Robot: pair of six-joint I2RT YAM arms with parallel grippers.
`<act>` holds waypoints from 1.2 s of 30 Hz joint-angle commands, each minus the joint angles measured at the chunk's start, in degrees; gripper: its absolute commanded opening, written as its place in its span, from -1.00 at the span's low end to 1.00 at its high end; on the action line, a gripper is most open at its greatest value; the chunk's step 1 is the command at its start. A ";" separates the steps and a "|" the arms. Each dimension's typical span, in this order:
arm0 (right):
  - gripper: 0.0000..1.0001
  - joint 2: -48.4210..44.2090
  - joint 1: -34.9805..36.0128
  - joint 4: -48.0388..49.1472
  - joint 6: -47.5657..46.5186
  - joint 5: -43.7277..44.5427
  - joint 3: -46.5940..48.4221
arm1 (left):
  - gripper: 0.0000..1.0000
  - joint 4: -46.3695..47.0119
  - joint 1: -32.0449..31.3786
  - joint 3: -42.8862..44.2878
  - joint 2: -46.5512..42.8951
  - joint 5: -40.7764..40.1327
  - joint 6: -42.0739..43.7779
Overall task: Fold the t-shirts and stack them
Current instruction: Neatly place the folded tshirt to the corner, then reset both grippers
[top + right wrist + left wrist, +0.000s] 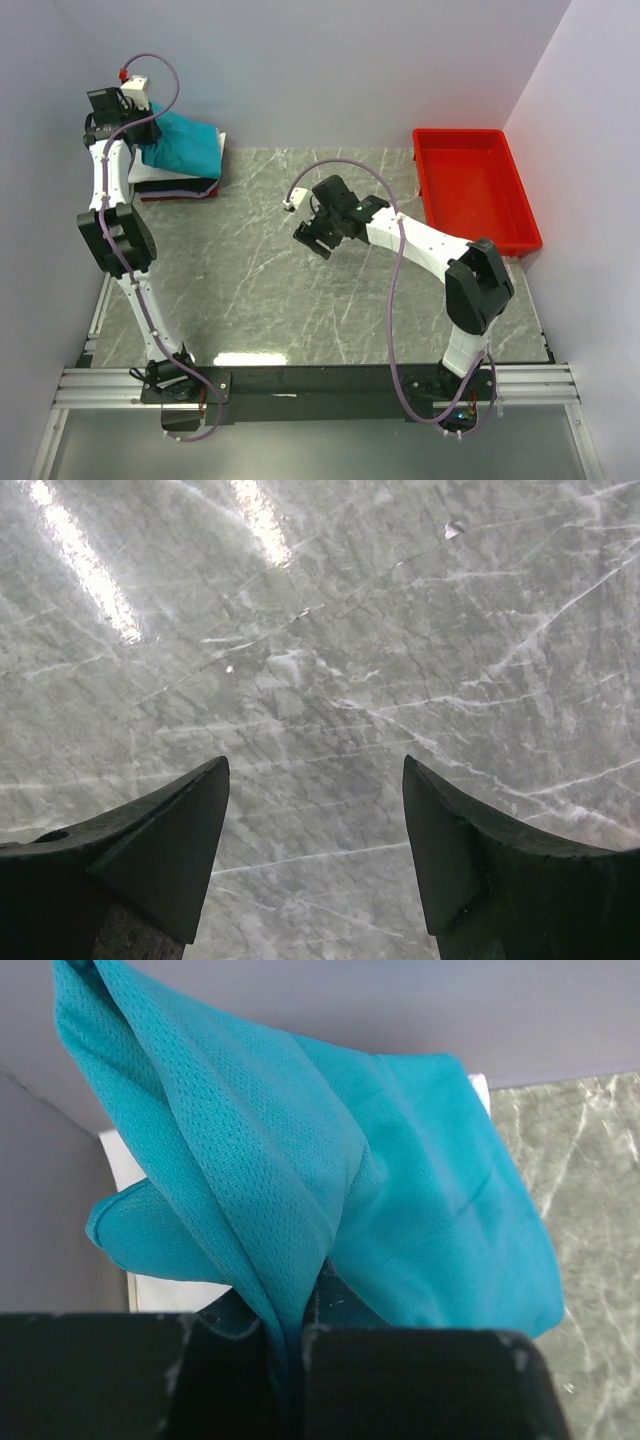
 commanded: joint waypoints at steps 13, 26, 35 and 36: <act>0.52 1.01 -0.95 -1.34 -0.25 0.11 3.85 | -0.06 8.37 2.23 2.40 4.70 -4.30 4.50; 0.54 -0.13 -3.68 -0.90 -1.48 -1.21 2.62 | 0.85 9.87 4.96 0.48 -3.72 -12.30 4.85; 0.62 -4.52 -11.31 0.15 3.42 -8.76 2.43 | 0.99 -0.32 3.21 -3.65 -14.61 -1.14 -1.64; 0.63 -5.05 -12.37 -0.02 4.40 -9.90 2.79 | 0.99 -0.85 1.89 -4.45 -15.85 -1.40 -3.22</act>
